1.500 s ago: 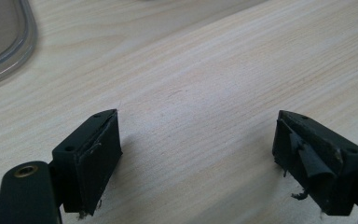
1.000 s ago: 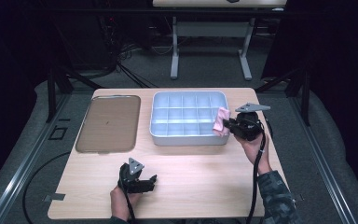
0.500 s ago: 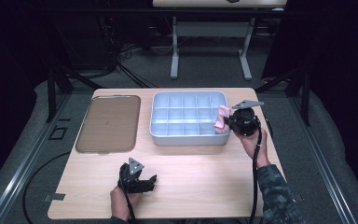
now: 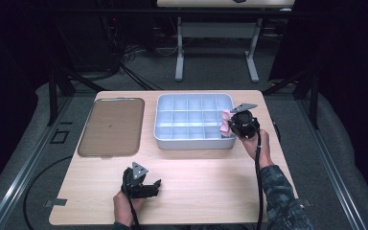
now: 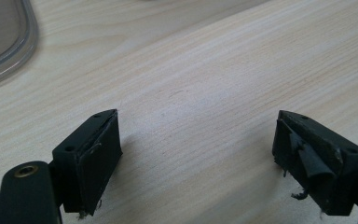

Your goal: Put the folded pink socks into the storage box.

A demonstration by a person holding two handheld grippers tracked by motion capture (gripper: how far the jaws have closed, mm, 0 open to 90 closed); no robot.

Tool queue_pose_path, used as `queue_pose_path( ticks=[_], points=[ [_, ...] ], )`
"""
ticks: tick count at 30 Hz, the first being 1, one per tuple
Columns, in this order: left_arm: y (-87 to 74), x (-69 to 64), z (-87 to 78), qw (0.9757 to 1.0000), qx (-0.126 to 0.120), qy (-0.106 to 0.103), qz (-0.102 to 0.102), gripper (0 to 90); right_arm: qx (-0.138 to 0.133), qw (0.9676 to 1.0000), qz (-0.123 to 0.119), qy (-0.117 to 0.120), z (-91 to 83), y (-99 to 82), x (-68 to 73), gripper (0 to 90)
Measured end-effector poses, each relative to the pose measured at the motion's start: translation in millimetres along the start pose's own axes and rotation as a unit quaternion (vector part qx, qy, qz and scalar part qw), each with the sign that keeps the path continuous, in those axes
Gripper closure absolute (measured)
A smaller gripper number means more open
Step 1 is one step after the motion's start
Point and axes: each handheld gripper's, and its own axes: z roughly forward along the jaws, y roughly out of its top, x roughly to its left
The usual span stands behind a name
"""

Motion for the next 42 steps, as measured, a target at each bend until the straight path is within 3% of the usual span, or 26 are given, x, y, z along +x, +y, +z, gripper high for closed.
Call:
queue_pose_path(
  ticks=[2,12,29,38,42],
  points=[
    [0.0,0.0,0.0,1.0000,0.000,0.000,0.000,14.9,0.006,0.9999,-0.005,-0.012,4.0,-1.0,1.7,81.7],
    [0.0,0.0,0.0,1.0000,0.000,0.000,0.000,15.0,0.031,0.9990,-0.023,-0.024,16.8,-4.7,7.2,81.3],
    [0.0,-0.1,0.0,1.0000,0.000,0.000,0.000,15.0,0.054,0.9977,-0.037,-0.016,23.4,-5.9,11.0,80.4],
    [0.0,-0.1,0.0,1.0000,0.000,0.000,0.000,15.0,0.080,0.9959,-0.041,-0.011,27.6,-7.5,12.0,79.4],
    [0.0,-0.1,0.0,1.0000,0.000,0.000,0.000,15.0,0.090,0.9954,-0.033,-0.002,27.3,-7.6,9.8,74.1]
  ],
)
